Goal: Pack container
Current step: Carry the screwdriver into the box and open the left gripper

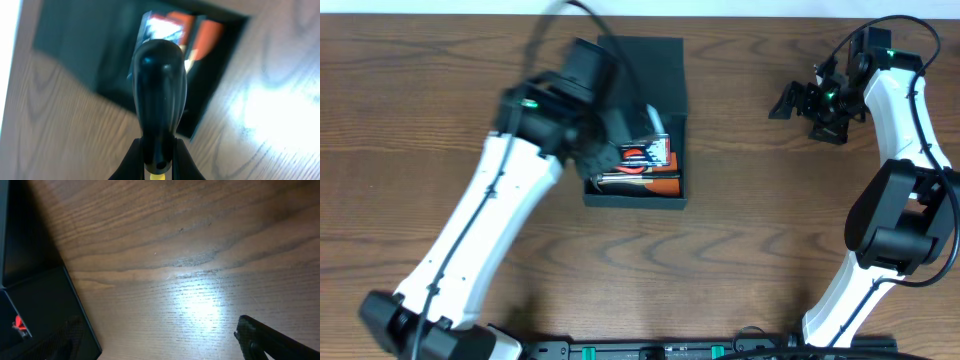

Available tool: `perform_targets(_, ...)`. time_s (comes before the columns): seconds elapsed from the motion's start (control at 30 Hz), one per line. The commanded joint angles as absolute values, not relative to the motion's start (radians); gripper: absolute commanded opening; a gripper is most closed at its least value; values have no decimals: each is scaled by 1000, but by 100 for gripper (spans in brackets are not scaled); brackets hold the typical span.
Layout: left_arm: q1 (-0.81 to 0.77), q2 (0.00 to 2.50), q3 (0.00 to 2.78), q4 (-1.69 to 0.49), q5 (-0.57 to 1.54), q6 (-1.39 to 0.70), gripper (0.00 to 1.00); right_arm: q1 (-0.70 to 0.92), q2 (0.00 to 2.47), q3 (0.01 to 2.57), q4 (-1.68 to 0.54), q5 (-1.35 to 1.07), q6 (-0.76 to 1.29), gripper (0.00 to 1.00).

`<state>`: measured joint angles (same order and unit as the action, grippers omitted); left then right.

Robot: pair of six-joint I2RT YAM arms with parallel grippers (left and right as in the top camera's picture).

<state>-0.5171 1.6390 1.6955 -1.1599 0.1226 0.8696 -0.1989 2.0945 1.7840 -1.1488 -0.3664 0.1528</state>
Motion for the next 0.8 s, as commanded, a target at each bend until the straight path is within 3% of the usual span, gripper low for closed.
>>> perform_targets(0.0, -558, 1730, 1703, -1158, 119, 1015, 6, -188, 2106, 1785, -1144, -370, 160, 99)
perform_targets(0.23, -572, 1930, 1703, -993, 51, 1133, 6, -188, 2106, 1784, -1144, -370, 160, 99)
perform_targets(0.57, -544, 2109, 1703, -780, -57, 1173, 17, -188, 2106, 1784, -1150, -370, 160, 99)
perform_targets(0.7, -524, 2107, 1704, -747, -65, 1099, 44, -188, 2106, 1784, -1158, -370, 160, 99)
perform_targets(0.73, -520, 2101, 1706, -740, -73, 1065, 60, -188, 2106, 1785, -1158, -370, 160, 99)
perform_targets(0.77, -518, 2096, 1709, -740, -74, 1041, 98, -188, 2106, 1784, -1158, -370, 160, 99)
